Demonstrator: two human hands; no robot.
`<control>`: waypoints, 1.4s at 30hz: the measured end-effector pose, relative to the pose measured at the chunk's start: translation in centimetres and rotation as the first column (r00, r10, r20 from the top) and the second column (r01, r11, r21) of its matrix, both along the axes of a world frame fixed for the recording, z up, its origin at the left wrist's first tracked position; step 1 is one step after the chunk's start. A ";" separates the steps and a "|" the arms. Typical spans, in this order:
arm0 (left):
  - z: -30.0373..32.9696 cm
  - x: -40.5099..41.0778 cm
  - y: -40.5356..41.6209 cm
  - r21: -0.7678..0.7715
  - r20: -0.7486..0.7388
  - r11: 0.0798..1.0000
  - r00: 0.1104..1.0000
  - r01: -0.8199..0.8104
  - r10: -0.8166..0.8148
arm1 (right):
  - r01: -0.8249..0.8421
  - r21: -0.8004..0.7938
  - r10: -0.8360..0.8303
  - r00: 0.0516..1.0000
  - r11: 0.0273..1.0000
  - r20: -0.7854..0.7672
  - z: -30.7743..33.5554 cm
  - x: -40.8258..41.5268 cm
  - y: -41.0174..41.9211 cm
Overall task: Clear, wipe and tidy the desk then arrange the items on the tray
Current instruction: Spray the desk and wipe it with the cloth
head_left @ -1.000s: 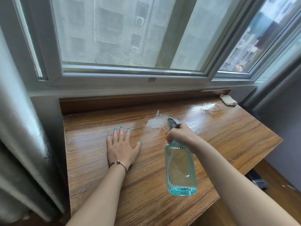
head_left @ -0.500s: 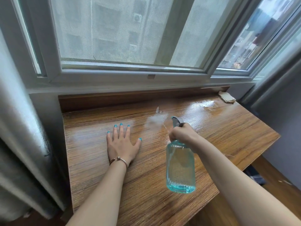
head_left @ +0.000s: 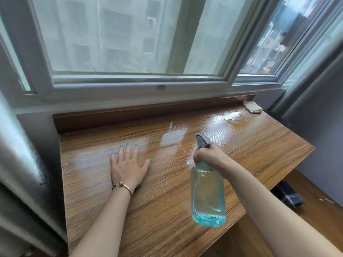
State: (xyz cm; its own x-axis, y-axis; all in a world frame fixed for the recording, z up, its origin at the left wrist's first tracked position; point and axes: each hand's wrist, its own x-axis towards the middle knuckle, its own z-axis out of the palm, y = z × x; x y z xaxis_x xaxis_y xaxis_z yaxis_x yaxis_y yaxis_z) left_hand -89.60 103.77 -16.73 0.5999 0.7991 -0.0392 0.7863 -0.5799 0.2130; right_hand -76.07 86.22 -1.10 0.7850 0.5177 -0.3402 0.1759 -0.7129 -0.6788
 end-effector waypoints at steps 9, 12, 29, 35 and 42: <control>9.3 9.0 -7.1 -0.206 0.053 0.932 0.955 0.297 -0.292 | 0.097 0.278 -0.111 0.993 0.956 0.034 2.4 5.2 -11.0; 12.5 14.3 -11.6 -0.379 -0.060 0.786 0.834 0.489 -0.548 | 0.110 0.325 -0.142 0.987 0.939 0.079 2.9 8.9 -14.8; 14.0 39.7 -27.4 -0.455 -0.181 0.785 0.820 0.420 -0.543 | -0.094 0.453 -0.007 0.976 0.887 0.217 3.8 38.2 -29.1; 8.8 46.1 -24.9 -0.441 -0.200 0.880 0.938 0.173 -0.285 | -0.200 0.463 0.048 0.947 0.864 0.318 2.6 49.0 -24.5; 2.7 50.0 -23.9 -0.458 -0.268 0.889 0.958 -0.034 -0.101 | -0.317 0.436 0.100 0.887 0.843 0.452 0.3 61.1 -13.4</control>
